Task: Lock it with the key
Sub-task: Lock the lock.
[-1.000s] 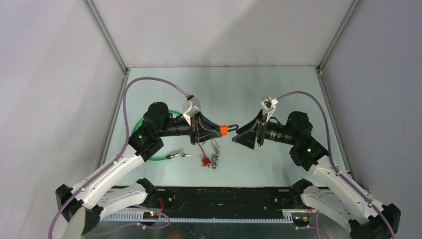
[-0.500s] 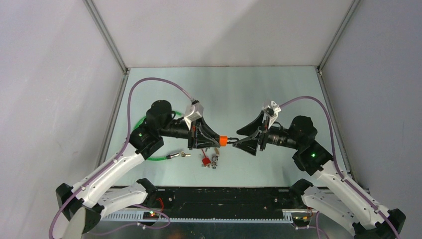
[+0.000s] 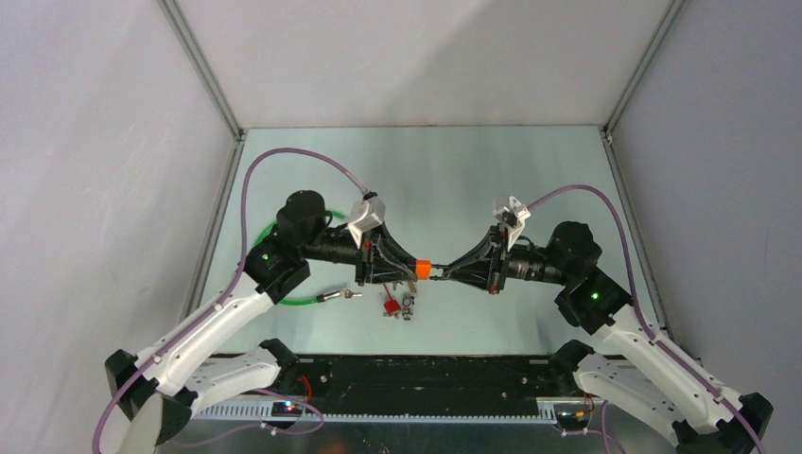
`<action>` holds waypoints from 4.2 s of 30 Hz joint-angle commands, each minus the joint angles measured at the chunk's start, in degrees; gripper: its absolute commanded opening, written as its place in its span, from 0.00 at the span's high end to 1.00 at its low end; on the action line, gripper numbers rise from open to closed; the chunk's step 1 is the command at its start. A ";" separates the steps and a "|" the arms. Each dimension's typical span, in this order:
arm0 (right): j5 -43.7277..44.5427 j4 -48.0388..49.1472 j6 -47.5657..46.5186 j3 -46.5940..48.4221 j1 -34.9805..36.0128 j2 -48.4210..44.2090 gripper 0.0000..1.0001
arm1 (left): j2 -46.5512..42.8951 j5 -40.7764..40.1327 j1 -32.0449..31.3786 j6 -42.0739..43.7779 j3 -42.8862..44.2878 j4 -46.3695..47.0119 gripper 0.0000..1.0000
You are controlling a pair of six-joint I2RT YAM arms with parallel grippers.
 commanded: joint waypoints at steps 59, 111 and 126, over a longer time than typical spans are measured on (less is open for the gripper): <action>27.17 20.44 0.83 -3.26 16.48 2.30 1.00 | 4.96 -13.27 -4.25 -10.44 -1.20 12.36 1.00; 36.09 38.66 41.25 -3.14 3.21 5.86 1.00 | 1.99 -30.98 -1.48 -45.80 -0.89 31.62 0.36; 29.74 31.76 40.06 -3.15 -0.02 4.32 1.00 | 6.49 -21.24 3.35 -45.93 -1.86 30.73 0.43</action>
